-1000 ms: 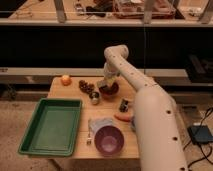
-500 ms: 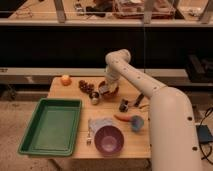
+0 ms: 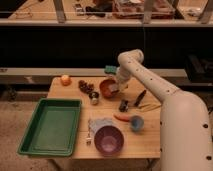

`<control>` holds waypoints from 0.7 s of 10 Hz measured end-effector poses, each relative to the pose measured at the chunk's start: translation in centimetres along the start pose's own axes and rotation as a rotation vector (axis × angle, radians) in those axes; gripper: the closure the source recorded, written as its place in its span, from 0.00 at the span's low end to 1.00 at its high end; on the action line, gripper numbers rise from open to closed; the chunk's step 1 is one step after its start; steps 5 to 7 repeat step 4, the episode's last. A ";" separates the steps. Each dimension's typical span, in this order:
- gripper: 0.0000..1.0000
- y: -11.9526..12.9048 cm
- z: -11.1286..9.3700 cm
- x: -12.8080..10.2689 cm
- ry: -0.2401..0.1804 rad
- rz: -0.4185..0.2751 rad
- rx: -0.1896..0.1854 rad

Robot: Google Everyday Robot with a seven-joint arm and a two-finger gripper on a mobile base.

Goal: Wipe red bowl with eraser

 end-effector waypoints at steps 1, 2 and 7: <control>1.00 -0.8 0.0 0.1 -0.002 0.015 0.009; 1.00 -1.3 0.0 0.1 -0.006 0.023 0.012; 1.00 -3.4 0.7 -0.9 -0.018 0.022 0.014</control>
